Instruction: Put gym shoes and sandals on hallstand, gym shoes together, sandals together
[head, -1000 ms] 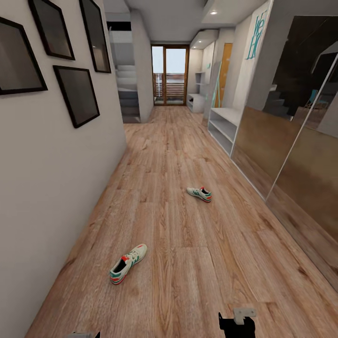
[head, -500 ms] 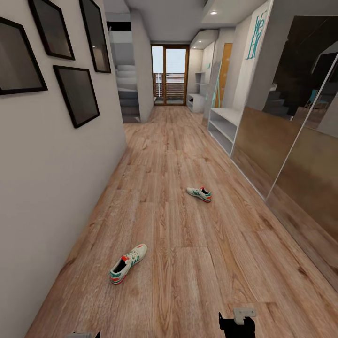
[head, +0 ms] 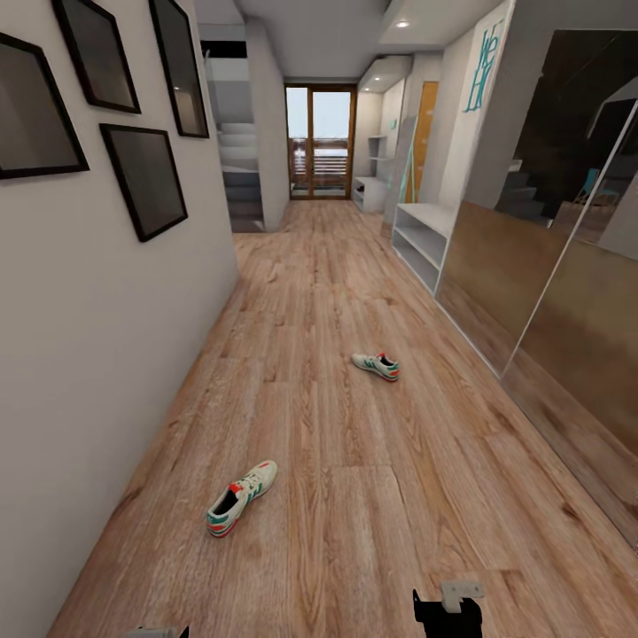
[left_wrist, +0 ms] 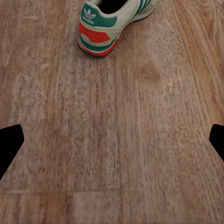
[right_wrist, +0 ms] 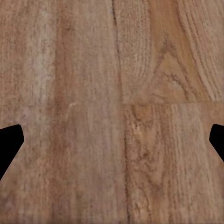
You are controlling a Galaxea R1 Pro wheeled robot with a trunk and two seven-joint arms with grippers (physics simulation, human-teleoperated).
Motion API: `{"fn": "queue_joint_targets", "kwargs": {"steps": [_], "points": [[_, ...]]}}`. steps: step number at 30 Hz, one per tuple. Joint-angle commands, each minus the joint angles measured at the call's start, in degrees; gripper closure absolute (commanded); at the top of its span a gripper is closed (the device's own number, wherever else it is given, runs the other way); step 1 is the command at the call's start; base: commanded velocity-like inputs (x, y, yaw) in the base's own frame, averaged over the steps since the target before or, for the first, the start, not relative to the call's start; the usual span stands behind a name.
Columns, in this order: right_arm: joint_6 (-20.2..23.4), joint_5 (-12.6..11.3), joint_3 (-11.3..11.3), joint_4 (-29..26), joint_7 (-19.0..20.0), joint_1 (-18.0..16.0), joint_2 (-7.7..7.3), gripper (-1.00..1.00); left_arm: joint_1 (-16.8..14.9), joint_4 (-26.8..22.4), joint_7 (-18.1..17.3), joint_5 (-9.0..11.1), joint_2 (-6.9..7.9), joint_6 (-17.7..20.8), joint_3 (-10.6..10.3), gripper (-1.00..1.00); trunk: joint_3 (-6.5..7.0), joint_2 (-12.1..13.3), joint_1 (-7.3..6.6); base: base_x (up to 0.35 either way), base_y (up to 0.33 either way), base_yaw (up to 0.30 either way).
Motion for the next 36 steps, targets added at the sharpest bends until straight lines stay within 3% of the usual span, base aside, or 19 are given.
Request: {"fn": "queue_joint_targets", "kwargs": {"steps": [1,23,36], "points": [[-0.1,0.2,0.1,0.1,-0.3,0.0,0.00,-1.00,0.0,0.0,-0.5,-0.1,-0.03,-0.1,0.5,-1.00,-0.05,0.0,-0.01,0.000,0.000,-0.087],[-0.1,0.2,0.1,0.1,-0.3,0.0,-0.02,-1.00,0.0,0.0,-0.5,-0.1,-0.03,-0.1,0.5,-1.00,-0.05,0.0,-0.01,0.002,0.002,-0.254],[-0.1,0.2,0.1,0.1,-0.3,0.0,0.00,-1.00,0.0,0.0,-0.5,-0.1,-0.03,-0.1,0.5,-1.00,-0.05,0.0,-0.01,0.073,0.094,-0.224]]}}
